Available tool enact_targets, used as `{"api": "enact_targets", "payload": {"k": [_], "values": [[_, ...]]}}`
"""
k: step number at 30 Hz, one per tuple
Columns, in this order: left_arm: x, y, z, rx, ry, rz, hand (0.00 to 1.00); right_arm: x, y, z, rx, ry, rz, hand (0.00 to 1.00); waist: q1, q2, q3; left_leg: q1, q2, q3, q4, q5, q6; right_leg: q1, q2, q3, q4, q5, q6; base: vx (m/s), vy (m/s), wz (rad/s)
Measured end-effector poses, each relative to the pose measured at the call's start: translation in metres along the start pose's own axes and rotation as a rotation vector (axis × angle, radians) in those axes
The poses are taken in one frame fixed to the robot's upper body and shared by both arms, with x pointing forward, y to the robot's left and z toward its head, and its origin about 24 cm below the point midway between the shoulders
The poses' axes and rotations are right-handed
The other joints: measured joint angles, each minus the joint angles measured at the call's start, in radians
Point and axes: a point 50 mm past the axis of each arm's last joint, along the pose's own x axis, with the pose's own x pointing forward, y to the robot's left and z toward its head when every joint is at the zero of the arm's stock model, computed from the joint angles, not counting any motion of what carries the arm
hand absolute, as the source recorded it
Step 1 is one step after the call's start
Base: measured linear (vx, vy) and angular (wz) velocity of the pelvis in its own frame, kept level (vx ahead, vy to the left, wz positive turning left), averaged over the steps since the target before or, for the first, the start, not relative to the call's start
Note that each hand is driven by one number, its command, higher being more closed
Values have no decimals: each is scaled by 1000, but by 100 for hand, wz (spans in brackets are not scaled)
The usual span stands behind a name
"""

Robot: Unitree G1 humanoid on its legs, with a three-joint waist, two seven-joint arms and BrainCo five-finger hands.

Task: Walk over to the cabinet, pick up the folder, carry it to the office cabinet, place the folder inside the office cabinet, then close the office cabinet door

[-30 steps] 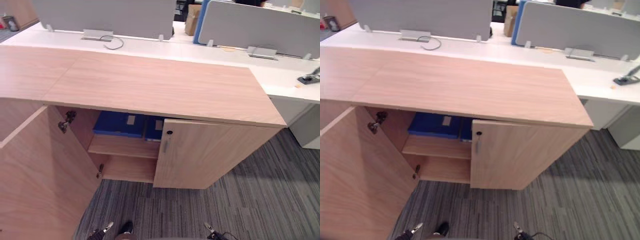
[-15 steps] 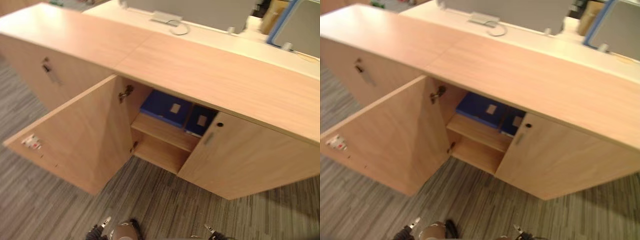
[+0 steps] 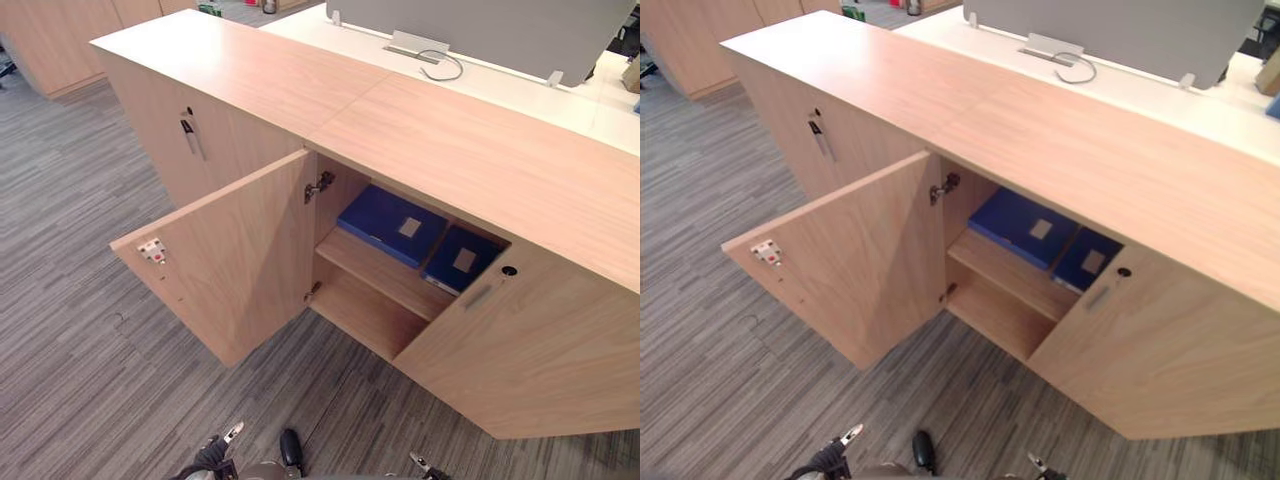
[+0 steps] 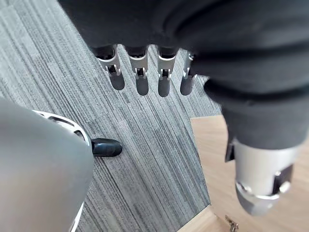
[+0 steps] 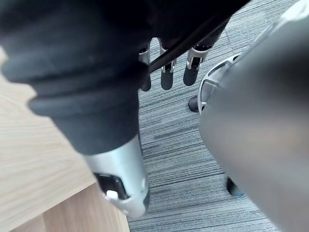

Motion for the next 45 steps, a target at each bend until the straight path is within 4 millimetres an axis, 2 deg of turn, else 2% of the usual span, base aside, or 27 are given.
{"api": "enact_targets", "payload": {"k": [3, 5, 6, 8, 9, 10, 11, 12, 14, 15, 16, 18, 20, 23, 26, 27, 29, 32, 34, 38, 40, 41, 42, 44, 45], "values": [[0, 3, -2, -87, 3, 28, 0, 0, 2, 1, -1, -3, 7, 0, -1, 0, 0, 2, -3, 1, 0, -3, 0, 5, 1, 0, -9, 0, 0, 0, 0, 0], [-1, 3, 3, -135, -20, 54, 0, 0, 4, 0, -15, -4, 12, 0, 0, 0, 0, 3, -5, 1, 0, -5, -1, 9, 1, 0, -15, 1, 0, 0, 0, 0], [-2, 10, 9, -197, -65, 80, 0, 0, 4, 2, -16, -8, 11, 0, 6, 0, 0, 3, -7, -4, 0, -6, 0, 12, 3, -1, -16, 1, 0, 0, 0, 0], [-10, 39, 41, -304, -232, 148, 0, 0, 4, 1, -13, -7, 11, 0, 15, 1, 1, 4, -7, -8, 0, -8, 2, 19, 2, -5, -19, 1, 0, 7, -4, 5], [-22, 67, 77, -331, -390, 200, 0, 0, 2, -1, -13, -5, 9, 0, 20, 1, -1, 5, -5, -8, 0, -8, 2, 24, 3, -8, -21, 3, 3, 13, -7, 11], [-36, 97, 115, -290, -528, 263, 0, -1, 3, -2, -37, -9, 16, 0, 29, 2, 0, 12, -4, -11, 0, -10, 3, 33, 6, -12, -21, 1, 0, 16, -14, 11], [-43, 111, 135, -249, -578, 295, 0, -1, 3, -1, -39, -15, 18, 0, 31, -1, 1, 19, -3, -12, 0, -12, 4, 37, 7, -13, -20, 1, 0, -2, -11, 5], [-56, 134, 169, -168, -656, 359, 0, -1, 3, 0, -43, -21, 22, 0, 36, 1, 0, 30, -2, -10, 0, -19, -1, 44, 7, -13, -16, -1, -3, 0, 0, 0], [-69, 149, 207, -69, -712, 424, 0, -1, 2, 1, -44, -28, 31, 0, 38, 8, -3, 41, 1, -4, 0, -27, -2, 50, 8, -12, -8, -1, -3, -7, 7, -6], [-72, 144, 230, -5, -735, 429, 0, -1, 0, 3, -45, -33, 34, 0, 38, 15, -6, 42, 1, -2, 0, -31, -3, 48, 9, -12, -4, -1, -3, -5, 17, -8], [-72, 131, 248, 63, -750, 405, 0, -1, -2, 3, -45, -32, 34, 0, 37, 16, -11, 41, 1, 3, 0, -32, -3, 43, 8, -9, 2, 0, -2, -5, 19, -10], [-74, 113, 267, 137, -770, 349, 0, -1, -2, 1, -35, -21, 44, 0, 33, 11, -19, 34, 3, 14, 0, -34, -2, 31, 8, -1, 2, 0, -2, -1, 24, -20], [-81, 88, 294, 244, -808, 283, 0, -2, -3, -6, -15, -2, 57, 0, 29, -6, -30, 36, 8, 33, 1, -31, 3, 27, 8, 3, 2, 0, -2, 8, 13, -30], [-100, 70, 329, 364, -883, 273, 0, -4, -9, -17, 32, 23, 51, 0, 21, -24, -42, 38, 15, 43, 5, -30, 3, 24, 14, 3, 4, 0, -3, 10, -5, -9], [-106, 63, 340, 444, -892, 265, 0, -4, -12, -20, 65, 32, 45, 0, 21, -27, -49, 42, 22, 48, 6, -30, 4, 23, 19, 3, 8, 1, -4, -4, -16, -8], [-105, 46, 345, 547, -879, 225, 0, -4, -12, -20, 66, 34, 47, 0, 23, -26, -49, 56, 37, 57, 6, -30, 3, 25, 26, 5, 14, 5, -10, -40, -22, -18], [-96, 43, 340, 613, -822, 226, 0, -4, -16, -22, 81, 37, 45, 0, 36, -19, -53, 71, 53, 76, 6, -28, -4, 25, 30, 22, 28, 8, -14, -53, -12, -22], [-84, 28, 333, 788, -745, 224, 0, -5, -21, -23, 116, 39, 34, 0, 47, -6, -64, 71, 68, 82, 1, -19, -24, 23, 41, 29, 28, 11, -19, -83, -14, -5], [-68, 18, 316, 948, -645, 209, 0, -4, -24, -19, 120, 30, 30, 0, 46, 11, -66, 71, 72, 100, 0, -21, -44, 17, 41, 37, 23, 11, -19, -158, 6, -17], [-63, 7, 310, 1093, -618, 229, 0, -3, -26, -16, 59, 34, 35, 0, 44, 25, -70, 66, 79, 148, 0, -24, -42, 1, 42, 61, 15, 11, -18, -157, 16, -20], [-62, -6, 309, 1159, -629, 215, 0, -3, -28, -14, 36, 32, 41, 0, 36, 27, -74, 48, 82, 164, 0, -23, -43, -14, 42, 63, 8, 10, -19, -187, 11, 10], [-59, -19, 302, 1241, -631, 187, 0, -2, -31, -13, 32, 33, 36, 0, 33, 32, -76, 42, 81, 165, 0, -22, -44, -20, 41, 61, 8, 9, -22, -165, 16, 17], [-58, -22, 299, 1265, -625, 175, 0, -2, -33, -11, 31, 31, 32, 0, 32, 33, -78, 40, 81, 164, 0, -22, -45, -22, 41, 61, 8, 9, -21, -119, 20, 10], [-45, -55, 263, 1380, -604, 15, 0, -2, -35, -11, 30, 36, 26, 0, 25, 40, -84, 15, 80, 166, 0, -19, -45, -49, 40, 70, 6, 5, -16, -109, 27, 1], [-43, -66, 251, 1410, -603, -42, 0, -2, -36, -11, 29, 40, 23, 0, 23, 44, -85, 10, 79, 168, 0, -18, -43, -54, 40, 72, 3, 5, -16, -35, 26, -9]]}}
